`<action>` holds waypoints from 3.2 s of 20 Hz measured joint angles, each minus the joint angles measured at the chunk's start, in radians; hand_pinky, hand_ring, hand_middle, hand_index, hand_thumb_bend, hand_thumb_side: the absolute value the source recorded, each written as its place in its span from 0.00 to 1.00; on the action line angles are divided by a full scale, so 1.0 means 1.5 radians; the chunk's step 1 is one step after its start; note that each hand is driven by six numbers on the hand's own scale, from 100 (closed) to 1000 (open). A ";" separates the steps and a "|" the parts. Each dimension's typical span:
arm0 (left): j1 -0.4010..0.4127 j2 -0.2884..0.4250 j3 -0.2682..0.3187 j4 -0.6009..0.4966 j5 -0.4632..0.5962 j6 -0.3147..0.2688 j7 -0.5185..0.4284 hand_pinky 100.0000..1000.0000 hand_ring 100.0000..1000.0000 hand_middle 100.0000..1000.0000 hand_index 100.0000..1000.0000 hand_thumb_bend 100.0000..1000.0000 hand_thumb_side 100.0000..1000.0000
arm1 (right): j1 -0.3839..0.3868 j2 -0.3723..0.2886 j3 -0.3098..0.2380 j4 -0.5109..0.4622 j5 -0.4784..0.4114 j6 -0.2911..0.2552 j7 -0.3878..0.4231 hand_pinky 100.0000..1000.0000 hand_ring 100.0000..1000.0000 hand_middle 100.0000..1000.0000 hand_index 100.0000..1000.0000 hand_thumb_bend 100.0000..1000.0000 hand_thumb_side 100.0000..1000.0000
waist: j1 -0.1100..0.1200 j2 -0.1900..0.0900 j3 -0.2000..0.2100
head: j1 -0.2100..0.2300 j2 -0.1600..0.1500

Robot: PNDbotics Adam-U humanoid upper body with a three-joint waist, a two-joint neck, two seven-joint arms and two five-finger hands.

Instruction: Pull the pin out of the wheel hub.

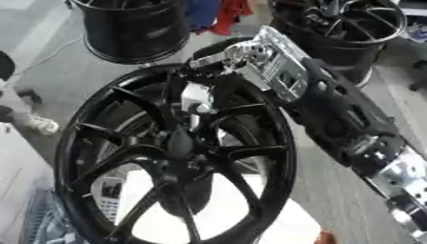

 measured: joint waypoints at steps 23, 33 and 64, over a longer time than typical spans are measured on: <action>0.000 0.000 0.000 0.000 0.002 0.000 -0.001 0.57 0.58 0.66 0.79 0.00 0.64 | -0.010 0.004 -0.013 -0.027 0.012 0.000 -0.050 0.32 0.38 0.45 0.56 0.00 0.00 | -0.001 0.000 0.001 | 0.000 0.000; 0.000 0.000 0.000 0.000 0.002 0.002 -0.004 0.57 0.58 0.66 0.79 0.00 0.64 | -0.069 -0.020 -0.077 -0.075 -0.013 0.034 -0.096 0.30 0.37 0.44 0.55 0.00 0.00 | -0.005 -0.009 -0.005 | 0.000 0.000; 0.001 0.000 0.010 0.000 -0.003 0.003 0.009 0.58 0.58 0.66 0.79 0.00 0.64 | 0.505 -0.106 -0.520 -0.137 -0.030 0.200 -0.747 0.79 0.80 0.83 0.89 0.25 0.26 | 0.001 0.005 -0.032 | 0.029 0.000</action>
